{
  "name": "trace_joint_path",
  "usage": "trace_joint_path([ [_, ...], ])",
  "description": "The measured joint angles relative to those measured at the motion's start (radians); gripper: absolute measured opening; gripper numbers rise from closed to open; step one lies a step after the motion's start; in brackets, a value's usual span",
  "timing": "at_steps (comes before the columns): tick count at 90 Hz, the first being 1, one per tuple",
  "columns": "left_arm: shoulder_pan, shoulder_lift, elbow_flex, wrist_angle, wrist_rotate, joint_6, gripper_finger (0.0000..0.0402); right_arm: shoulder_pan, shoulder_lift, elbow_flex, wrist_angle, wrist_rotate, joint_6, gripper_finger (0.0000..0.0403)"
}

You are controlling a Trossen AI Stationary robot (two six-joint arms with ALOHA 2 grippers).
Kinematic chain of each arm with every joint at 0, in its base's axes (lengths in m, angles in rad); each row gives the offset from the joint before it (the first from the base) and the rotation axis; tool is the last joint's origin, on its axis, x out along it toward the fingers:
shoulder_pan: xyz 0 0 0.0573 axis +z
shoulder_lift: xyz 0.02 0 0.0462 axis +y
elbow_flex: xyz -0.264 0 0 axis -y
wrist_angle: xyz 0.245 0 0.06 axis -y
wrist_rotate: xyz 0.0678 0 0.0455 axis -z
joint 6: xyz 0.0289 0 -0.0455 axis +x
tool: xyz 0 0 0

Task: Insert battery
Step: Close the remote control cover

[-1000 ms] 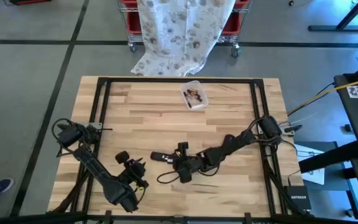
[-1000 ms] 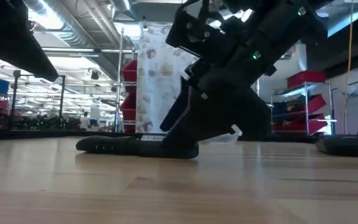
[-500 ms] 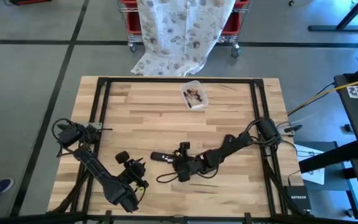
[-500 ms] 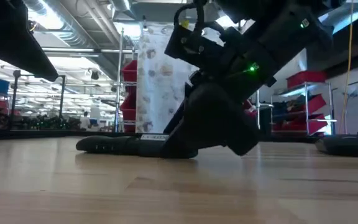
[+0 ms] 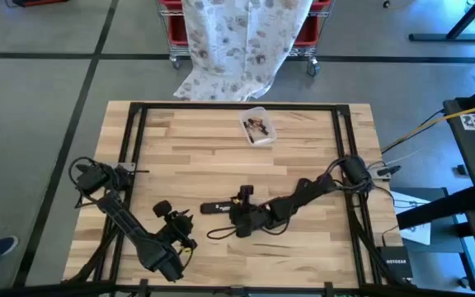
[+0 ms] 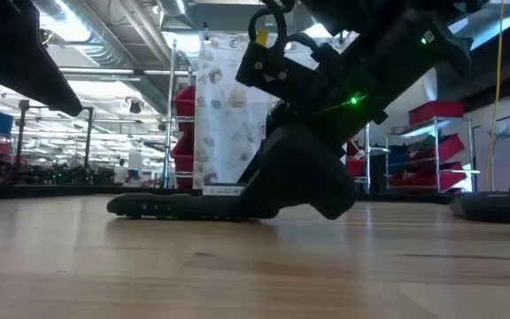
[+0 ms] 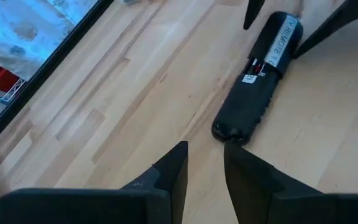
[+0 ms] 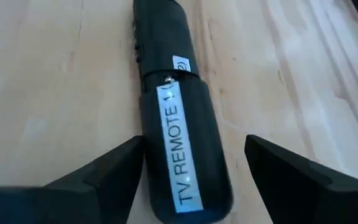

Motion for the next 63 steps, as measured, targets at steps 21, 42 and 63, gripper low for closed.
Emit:
trace_joint_path([
  [21, 0.0, 0.0, 0.0, 0.0, 0.0, -0.001, 0.0084, -0.031, -0.026, 0.001, -0.005, -0.032, -0.003, 0.0268],
  [42, -0.003, 0.0, 0.0, 0.0, 0.008, -0.001, 0.0084, -0.035, -0.025, 0.0, -0.006, -0.117, -0.018, 0.0268],
  [63, -0.004, 0.0, 0.0, 0.0, 0.008, -0.001, 0.0084, -0.052, -0.025, 0.0, -0.002, -0.275, 0.002, 0.0268],
])
